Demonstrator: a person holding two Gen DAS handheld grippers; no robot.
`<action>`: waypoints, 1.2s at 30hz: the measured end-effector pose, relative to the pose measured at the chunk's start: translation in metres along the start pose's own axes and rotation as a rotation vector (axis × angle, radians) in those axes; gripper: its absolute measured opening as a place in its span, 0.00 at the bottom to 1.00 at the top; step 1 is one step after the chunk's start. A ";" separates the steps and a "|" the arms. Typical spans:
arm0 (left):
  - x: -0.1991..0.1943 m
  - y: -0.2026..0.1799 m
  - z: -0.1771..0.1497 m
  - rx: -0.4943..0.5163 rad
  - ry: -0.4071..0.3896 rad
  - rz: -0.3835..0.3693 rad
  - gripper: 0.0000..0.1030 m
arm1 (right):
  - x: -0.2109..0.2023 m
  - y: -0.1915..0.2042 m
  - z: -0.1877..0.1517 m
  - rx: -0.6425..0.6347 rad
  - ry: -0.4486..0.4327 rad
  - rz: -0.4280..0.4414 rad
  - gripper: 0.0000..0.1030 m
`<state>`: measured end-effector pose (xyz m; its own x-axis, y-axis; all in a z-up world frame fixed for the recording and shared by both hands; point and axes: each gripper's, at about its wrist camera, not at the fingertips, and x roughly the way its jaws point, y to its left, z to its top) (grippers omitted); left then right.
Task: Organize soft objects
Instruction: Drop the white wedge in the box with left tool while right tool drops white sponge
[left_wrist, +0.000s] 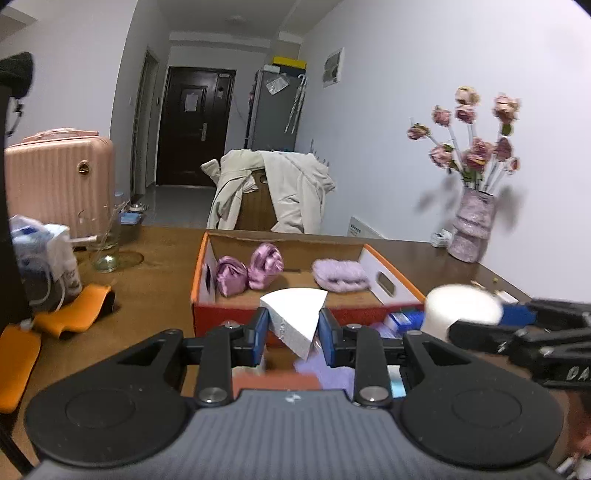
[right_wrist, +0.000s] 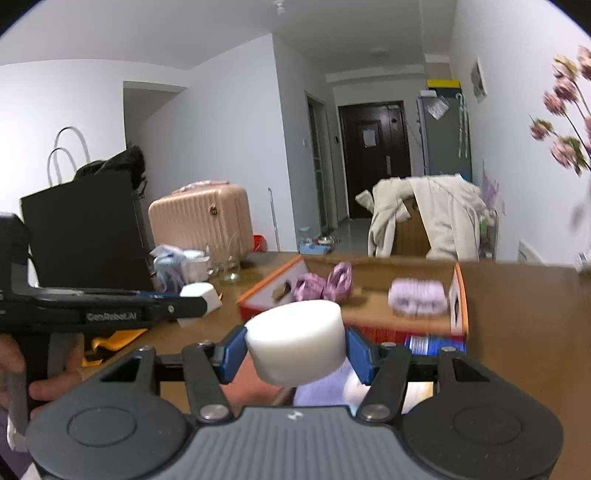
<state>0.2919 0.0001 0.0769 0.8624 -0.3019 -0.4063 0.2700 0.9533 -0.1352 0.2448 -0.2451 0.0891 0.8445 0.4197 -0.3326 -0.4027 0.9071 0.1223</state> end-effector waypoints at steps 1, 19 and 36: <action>0.015 0.005 0.009 0.002 0.016 -0.004 0.28 | 0.012 -0.007 0.012 -0.009 -0.001 0.000 0.56; 0.223 0.068 0.055 0.070 0.276 0.065 0.44 | 0.344 -0.136 0.086 0.240 0.419 -0.085 0.57; 0.106 0.045 0.084 0.082 0.112 0.073 0.67 | 0.191 -0.114 0.137 0.166 0.210 -0.053 0.72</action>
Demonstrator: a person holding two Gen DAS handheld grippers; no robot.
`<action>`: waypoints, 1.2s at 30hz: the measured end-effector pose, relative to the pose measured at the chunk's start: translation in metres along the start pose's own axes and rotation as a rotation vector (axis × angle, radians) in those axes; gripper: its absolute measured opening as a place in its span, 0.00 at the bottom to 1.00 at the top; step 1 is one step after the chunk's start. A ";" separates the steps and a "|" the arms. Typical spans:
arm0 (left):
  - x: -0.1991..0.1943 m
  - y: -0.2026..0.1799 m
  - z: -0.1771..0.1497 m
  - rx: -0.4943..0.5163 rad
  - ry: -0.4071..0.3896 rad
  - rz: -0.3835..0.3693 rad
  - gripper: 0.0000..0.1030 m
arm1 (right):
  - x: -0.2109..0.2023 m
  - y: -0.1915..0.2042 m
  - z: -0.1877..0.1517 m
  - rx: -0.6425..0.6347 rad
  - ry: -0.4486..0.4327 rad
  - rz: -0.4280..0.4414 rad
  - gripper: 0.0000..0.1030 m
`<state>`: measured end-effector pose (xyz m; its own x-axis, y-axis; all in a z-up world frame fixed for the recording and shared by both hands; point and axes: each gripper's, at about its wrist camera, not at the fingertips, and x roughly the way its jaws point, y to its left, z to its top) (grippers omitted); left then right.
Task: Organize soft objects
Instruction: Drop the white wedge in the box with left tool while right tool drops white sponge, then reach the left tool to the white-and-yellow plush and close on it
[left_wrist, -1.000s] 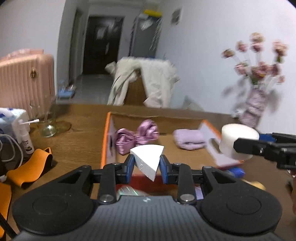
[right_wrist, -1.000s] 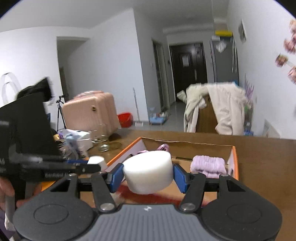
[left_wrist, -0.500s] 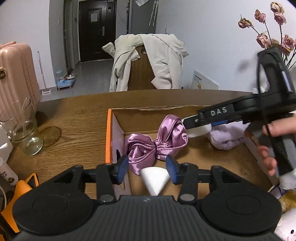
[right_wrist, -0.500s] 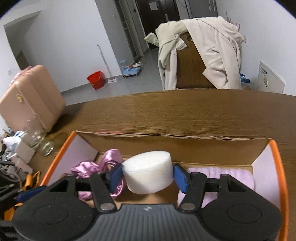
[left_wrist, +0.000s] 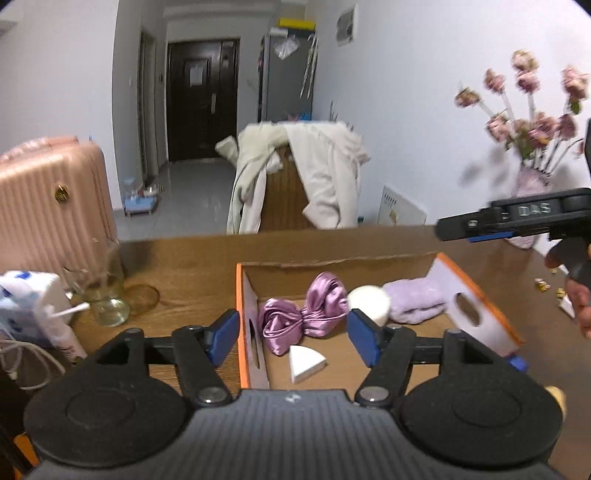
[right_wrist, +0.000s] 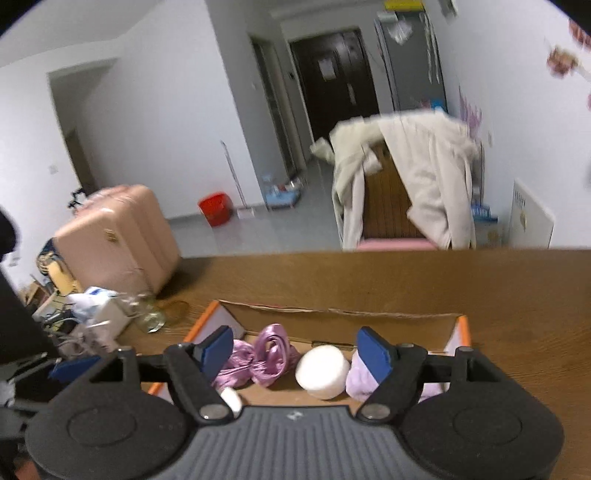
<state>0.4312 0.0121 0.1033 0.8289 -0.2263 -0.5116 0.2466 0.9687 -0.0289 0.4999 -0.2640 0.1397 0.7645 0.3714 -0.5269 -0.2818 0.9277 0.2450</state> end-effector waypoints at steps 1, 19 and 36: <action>-0.015 -0.005 -0.002 0.005 -0.018 -0.003 0.69 | -0.018 0.002 -0.004 -0.013 -0.022 0.002 0.74; -0.177 -0.093 -0.148 -0.075 -0.132 -0.041 0.87 | -0.223 0.041 -0.239 -0.123 -0.202 -0.029 0.83; -0.124 -0.141 -0.153 -0.046 -0.034 -0.111 0.90 | -0.233 -0.013 -0.287 0.123 -0.210 -0.038 0.83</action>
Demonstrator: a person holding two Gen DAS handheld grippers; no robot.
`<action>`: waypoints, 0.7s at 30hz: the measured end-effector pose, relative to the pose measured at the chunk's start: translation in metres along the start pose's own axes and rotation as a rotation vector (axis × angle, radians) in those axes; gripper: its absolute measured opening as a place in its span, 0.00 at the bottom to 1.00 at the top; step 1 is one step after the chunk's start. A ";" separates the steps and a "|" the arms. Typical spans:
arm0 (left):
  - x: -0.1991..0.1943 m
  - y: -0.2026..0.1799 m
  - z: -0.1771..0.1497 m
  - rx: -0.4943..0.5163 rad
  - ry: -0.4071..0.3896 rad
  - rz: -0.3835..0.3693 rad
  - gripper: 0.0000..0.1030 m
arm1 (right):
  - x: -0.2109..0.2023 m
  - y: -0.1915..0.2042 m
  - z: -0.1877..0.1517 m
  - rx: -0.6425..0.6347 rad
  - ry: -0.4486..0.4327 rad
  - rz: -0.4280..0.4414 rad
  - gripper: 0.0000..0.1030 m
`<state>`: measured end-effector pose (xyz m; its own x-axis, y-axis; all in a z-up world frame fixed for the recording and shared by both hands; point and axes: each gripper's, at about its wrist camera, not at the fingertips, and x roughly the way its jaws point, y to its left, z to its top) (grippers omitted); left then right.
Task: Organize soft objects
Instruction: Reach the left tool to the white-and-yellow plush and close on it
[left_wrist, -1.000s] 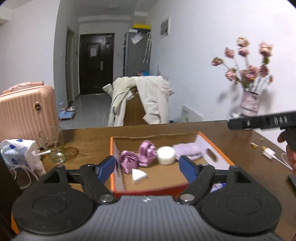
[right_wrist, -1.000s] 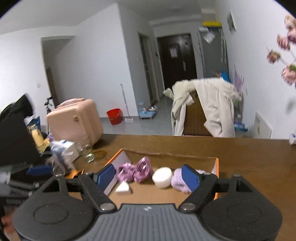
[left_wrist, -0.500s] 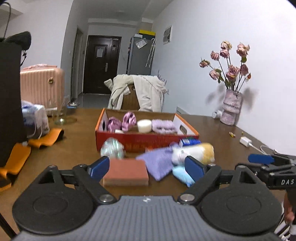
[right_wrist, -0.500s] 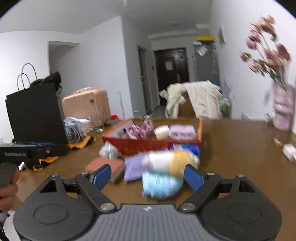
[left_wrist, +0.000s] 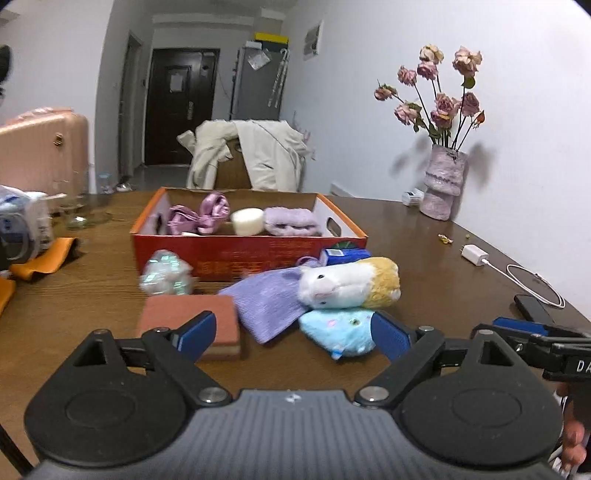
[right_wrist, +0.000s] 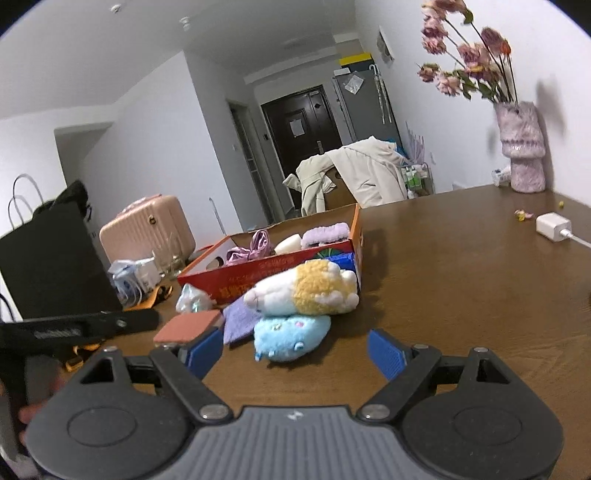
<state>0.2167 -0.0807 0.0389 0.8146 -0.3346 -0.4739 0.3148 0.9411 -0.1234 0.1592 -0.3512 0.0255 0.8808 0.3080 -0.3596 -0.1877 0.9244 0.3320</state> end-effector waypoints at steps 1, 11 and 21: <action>0.010 -0.001 0.003 -0.008 0.003 -0.015 0.90 | 0.006 -0.002 0.003 0.004 0.002 0.003 0.82; 0.116 0.022 0.026 -0.204 0.118 -0.148 0.74 | 0.093 -0.019 0.037 0.072 0.021 0.034 0.73; 0.142 0.040 0.024 -0.299 0.160 -0.293 0.42 | 0.142 -0.034 0.041 0.150 0.073 0.043 0.47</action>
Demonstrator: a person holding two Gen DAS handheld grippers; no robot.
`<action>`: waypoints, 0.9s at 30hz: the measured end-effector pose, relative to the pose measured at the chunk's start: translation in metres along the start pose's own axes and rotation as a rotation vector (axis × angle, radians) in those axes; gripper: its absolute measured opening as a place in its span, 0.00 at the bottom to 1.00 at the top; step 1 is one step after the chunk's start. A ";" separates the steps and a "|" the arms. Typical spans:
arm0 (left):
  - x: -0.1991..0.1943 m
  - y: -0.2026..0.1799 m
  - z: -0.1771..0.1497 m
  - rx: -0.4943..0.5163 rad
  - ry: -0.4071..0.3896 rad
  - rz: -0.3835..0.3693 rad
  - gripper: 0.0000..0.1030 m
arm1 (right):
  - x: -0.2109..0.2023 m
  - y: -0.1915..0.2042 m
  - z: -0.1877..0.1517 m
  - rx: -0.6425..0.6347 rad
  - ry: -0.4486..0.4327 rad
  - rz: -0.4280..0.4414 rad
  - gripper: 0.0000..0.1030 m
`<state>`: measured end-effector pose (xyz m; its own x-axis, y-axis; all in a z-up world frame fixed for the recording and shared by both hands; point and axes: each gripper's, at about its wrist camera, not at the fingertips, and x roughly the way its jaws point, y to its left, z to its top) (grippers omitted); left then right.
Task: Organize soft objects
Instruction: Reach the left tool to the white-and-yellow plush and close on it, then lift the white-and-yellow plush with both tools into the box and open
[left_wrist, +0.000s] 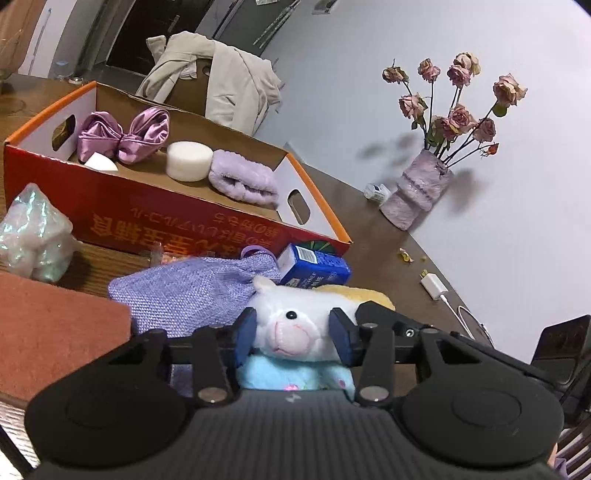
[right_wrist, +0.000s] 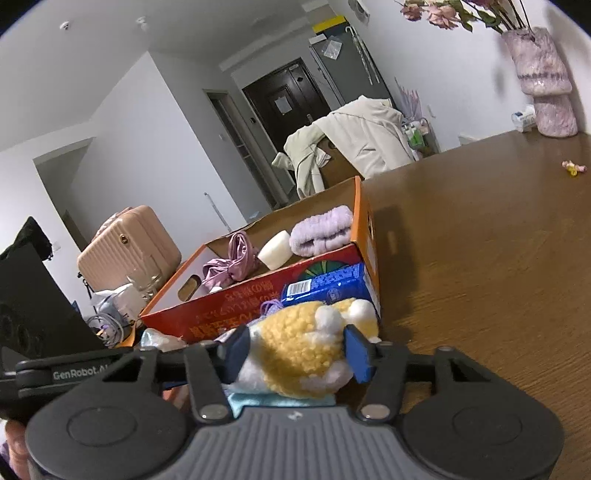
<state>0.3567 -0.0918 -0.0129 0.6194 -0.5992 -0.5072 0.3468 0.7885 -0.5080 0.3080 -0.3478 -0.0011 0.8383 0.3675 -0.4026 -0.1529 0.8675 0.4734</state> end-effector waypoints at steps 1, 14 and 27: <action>0.000 0.001 0.000 -0.012 -0.003 -0.004 0.41 | 0.000 0.001 0.001 -0.002 -0.004 -0.002 0.45; -0.121 -0.042 -0.035 0.082 -0.154 -0.039 0.41 | -0.099 0.072 -0.021 -0.199 -0.133 0.087 0.44; -0.158 0.001 -0.125 0.040 -0.049 0.085 0.52 | -0.104 0.089 -0.110 -0.159 0.076 0.113 0.55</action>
<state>0.1706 -0.0132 -0.0206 0.6812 -0.5233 -0.5119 0.3189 0.8416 -0.4359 0.1494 -0.2716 -0.0031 0.7705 0.4843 -0.4145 -0.3291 0.8591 0.3920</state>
